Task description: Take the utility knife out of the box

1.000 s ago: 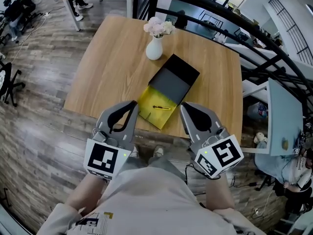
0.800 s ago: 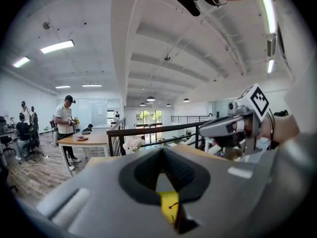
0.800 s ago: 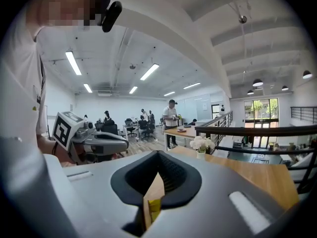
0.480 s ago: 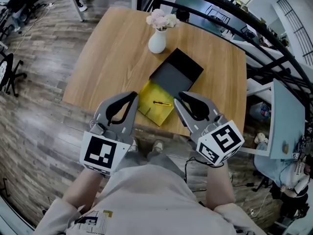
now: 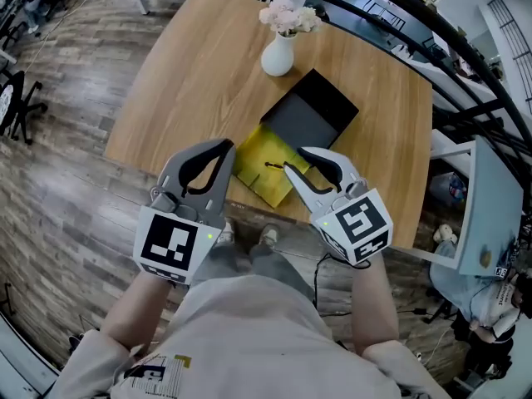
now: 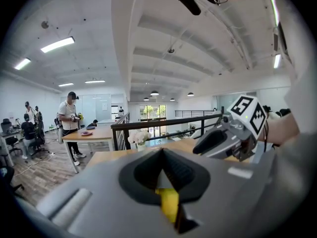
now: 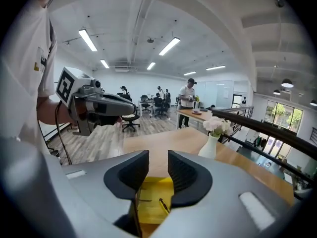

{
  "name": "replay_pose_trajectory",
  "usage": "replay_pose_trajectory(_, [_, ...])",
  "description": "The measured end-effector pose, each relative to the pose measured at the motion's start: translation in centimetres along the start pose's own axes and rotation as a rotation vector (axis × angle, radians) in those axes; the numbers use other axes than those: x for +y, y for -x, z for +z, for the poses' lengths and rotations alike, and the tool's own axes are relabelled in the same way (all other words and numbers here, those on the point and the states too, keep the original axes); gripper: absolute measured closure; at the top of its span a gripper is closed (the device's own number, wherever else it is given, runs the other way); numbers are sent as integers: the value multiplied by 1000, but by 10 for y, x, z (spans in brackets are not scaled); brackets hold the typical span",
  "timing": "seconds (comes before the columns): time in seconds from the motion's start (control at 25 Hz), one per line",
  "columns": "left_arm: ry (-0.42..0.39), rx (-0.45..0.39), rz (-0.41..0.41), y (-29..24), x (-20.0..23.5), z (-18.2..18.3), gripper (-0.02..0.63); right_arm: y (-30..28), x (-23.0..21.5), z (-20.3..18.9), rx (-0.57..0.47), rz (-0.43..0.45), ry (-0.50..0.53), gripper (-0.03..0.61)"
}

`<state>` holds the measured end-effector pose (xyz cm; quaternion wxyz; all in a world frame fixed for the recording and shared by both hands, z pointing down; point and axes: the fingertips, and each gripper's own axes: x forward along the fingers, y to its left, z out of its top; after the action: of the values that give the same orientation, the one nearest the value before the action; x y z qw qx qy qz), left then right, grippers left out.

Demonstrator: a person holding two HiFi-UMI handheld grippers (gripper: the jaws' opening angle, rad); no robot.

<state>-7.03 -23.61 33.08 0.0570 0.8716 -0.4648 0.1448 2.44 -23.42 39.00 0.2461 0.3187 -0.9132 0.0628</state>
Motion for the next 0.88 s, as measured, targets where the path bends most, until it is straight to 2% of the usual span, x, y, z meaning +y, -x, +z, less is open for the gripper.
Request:
replay_pose_trajectory(0.12, [6,7,-4,-14,6,-15,612,-25,-5,-26,48,40,-18,451])
replay_pose_trajectory(0.52, [-6,110,-20,-49,11,-66,612,-90,-15,-108,242,102,-29,443])
replay_pose_trajectory(0.88, [22,216,-77,-88,17,-117,612,-138,-12,-173,433,132,95,436])
